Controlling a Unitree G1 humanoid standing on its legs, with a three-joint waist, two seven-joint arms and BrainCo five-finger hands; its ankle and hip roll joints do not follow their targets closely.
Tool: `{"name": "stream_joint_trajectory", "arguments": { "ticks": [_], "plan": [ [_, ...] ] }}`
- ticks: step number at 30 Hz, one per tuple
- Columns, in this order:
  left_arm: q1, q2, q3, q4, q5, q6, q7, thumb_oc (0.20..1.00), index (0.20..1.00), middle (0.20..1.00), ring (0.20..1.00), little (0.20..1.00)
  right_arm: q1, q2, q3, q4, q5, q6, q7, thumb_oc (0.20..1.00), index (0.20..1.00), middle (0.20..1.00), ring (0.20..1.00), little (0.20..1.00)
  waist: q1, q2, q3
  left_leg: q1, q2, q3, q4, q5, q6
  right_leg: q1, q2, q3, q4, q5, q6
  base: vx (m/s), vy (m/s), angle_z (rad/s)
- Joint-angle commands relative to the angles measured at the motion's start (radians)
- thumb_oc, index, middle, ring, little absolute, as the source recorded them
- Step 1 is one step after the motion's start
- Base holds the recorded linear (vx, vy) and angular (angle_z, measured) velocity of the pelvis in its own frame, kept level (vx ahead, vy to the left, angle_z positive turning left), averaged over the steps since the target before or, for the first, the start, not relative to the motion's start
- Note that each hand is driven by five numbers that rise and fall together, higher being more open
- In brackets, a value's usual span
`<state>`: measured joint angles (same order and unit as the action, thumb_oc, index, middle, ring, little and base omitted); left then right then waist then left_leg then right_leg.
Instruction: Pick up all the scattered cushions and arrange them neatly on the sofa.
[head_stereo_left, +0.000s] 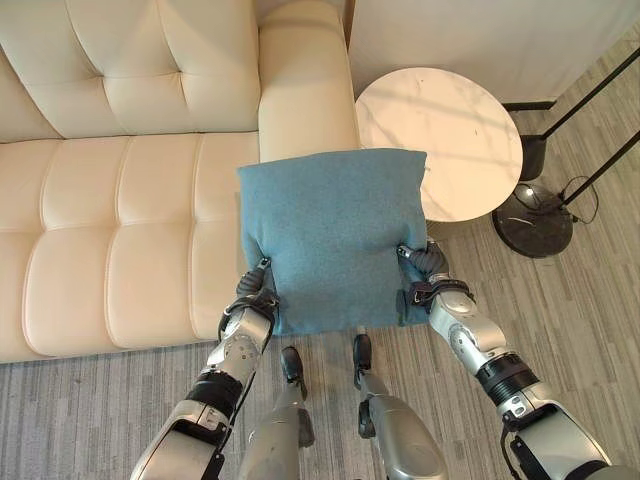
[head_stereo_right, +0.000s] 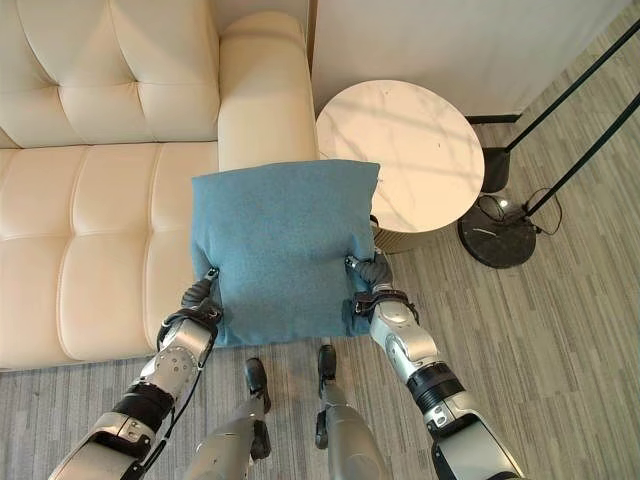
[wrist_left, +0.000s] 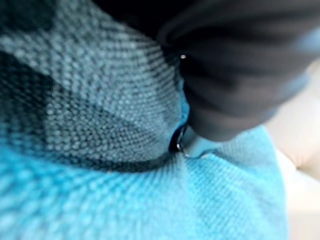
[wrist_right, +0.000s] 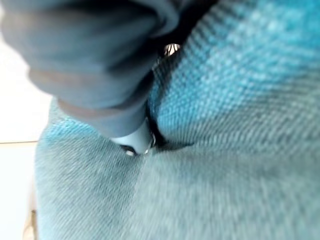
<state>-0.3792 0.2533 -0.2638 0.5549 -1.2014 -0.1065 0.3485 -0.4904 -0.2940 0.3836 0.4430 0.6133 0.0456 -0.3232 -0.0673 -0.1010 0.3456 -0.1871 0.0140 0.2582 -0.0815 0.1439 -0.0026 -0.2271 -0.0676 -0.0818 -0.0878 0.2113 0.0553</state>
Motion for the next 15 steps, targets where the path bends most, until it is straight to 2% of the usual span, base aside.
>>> {"name": "stream_joint_trajectory", "arguments": {
  "ticks": [1,5,7,9,11,12,15],
  "plan": [
    [-0.109,-0.182,-0.155,-0.127,-0.022,0.018,-0.079,0.2,0.2,0.2,0.2,0.2,-0.045,0.166,0.118,-0.071,0.059,-0.025,0.133,0.2,0.2,0.2,0.2,0.2,0.031,0.011,-0.05,0.058,0.005,-0.055,-0.006,-0.111,-0.014,0.053,-0.055,-0.023,0.015,-0.121,0.072,0.0,0.0,0.0],
    [-0.034,-0.154,-0.151,-0.201,0.055,0.022,-0.064,0.2,0.2,0.2,0.2,0.2,0.029,0.168,0.103,-0.104,0.035,-0.008,0.139,0.2,0.2,0.2,0.2,0.2,0.039,0.008,-0.08,0.088,-0.002,-0.058,-0.006,-0.126,-0.002,0.086,-0.06,-0.024,0.014,-0.125,0.078,0.0,0.053,0.01],
    [0.052,-0.139,-0.157,-0.248,0.126,0.049,-0.061,0.2,0.2,0.2,0.2,0.2,0.117,0.159,0.097,-0.145,0.012,0.008,0.156,0.2,0.2,0.2,0.2,0.2,0.041,0.012,-0.112,0.118,-0.012,-0.061,-0.006,-0.139,0.009,0.118,-0.07,-0.026,0.015,-0.125,0.084,-0.01,0.152,0.0],
    [0.099,-0.136,-0.147,-0.27,0.16,0.063,-0.061,0.2,0.2,0.2,0.2,0.2,0.171,0.151,0.087,-0.176,-0.003,0.018,0.169,0.2,0.2,0.2,0.2,0.2,0.038,0.013,-0.127,0.126,-0.021,-0.062,-0.006,-0.146,0.014,0.131,-0.076,-0.028,0.004,-0.108,0.093,-0.08,0.135,0.07],
    [0.165,-0.118,-0.134,-0.316,0.185,0.069,-0.057,0.2,0.2,0.2,0.2,0.2,0.215,0.139,0.081,-0.208,-0.019,0.022,0.178,0.2,0.2,0.2,0.2,0.2,0.043,0.012,-0.138,0.123,-0.026,-0.042,-0.006,-0.144,0.016,0.113,-0.077,-0.025,0.001,-0.058,0.119,-0.2,0.132,0.05],
    [0.18,-0.112,-0.122,-0.325,0.185,0.068,-0.059,0.2,0.2,0.2,0.2,0.2,0.227,0.135,0.074,-0.216,-0.022,0.023,0.178,0.2,0.2,0.2,0.2,0.2,0.043,0.013,-0.139,0.12,-0.021,-0.043,-0.006,-0.139,0.016,0.114,-0.073,-0.024,0.001,-0.062,0.117,-0.22,0.07,-0.12],
    [0.213,-0.096,-0.132,-0.355,0.187,0.063,-0.057,0.2,0.2,0.2,0.2,0.2,0.252,0.12,0.06,-0.241,-0.039,0.021,0.182,0.2,0.2,0.2,0.2,0.2,0.038,0.032,-0.137,0.106,-0.005,-0.065,-0.006,-0.122,0.02,0.116,-0.039,0.043,0.164,-0.167,0.097,-0.15,0.021,0.04]
  ]
}}
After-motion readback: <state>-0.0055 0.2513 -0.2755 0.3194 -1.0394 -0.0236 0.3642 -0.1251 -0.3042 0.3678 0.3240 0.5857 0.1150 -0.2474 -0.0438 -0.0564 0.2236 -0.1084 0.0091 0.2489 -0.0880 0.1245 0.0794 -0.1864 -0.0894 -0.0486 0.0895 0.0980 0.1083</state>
